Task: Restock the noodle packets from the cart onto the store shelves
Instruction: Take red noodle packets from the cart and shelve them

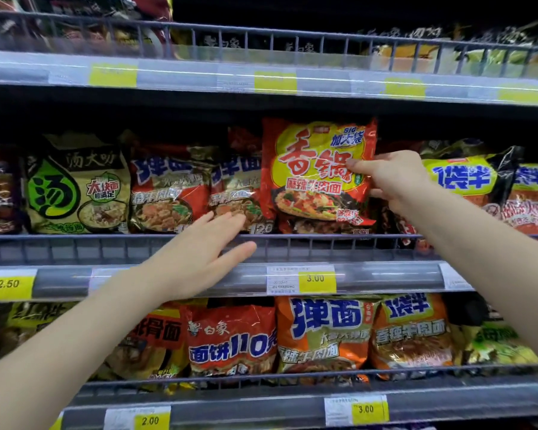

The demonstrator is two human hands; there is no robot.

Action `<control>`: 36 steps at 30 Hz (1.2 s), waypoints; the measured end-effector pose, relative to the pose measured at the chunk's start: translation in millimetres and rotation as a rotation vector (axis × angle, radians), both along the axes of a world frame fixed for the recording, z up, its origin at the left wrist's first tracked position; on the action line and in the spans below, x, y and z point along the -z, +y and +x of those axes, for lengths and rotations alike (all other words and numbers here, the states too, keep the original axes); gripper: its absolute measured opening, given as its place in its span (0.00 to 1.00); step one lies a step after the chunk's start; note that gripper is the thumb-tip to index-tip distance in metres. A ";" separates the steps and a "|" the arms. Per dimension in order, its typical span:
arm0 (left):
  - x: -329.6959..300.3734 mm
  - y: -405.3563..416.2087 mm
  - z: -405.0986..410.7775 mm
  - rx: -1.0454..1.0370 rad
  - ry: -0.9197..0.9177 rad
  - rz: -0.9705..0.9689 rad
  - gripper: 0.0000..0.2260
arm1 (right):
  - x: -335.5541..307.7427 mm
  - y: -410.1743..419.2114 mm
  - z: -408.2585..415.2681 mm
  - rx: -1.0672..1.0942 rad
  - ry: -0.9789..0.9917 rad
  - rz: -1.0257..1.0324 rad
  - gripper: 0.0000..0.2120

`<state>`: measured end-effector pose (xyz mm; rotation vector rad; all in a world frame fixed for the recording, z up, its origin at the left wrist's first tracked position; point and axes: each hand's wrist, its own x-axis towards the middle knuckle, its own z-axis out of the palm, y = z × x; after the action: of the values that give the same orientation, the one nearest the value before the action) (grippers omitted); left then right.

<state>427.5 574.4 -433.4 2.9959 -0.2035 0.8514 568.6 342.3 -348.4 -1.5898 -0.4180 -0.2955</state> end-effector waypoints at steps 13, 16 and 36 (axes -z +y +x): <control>3.8 9.0 4.5 0.032 -0.001 0.056 0.46 | 15.0 -0.5 5.9 0.202 -0.043 -0.378 0.18; 2.7 8.8 5.3 0.034 0.001 0.045 0.46 | 14.7 -1.7 4.8 0.256 -0.068 -0.498 0.16; 1.3 5.6 -1.9 0.035 0.022 0.062 0.38 | 19.5 10.4 -6.2 0.589 -0.281 -0.869 0.10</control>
<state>425.6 580.0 -434.7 3.0473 -0.2859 0.8229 562.4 352.7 -367.9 -2.5324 -0.2896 -0.8789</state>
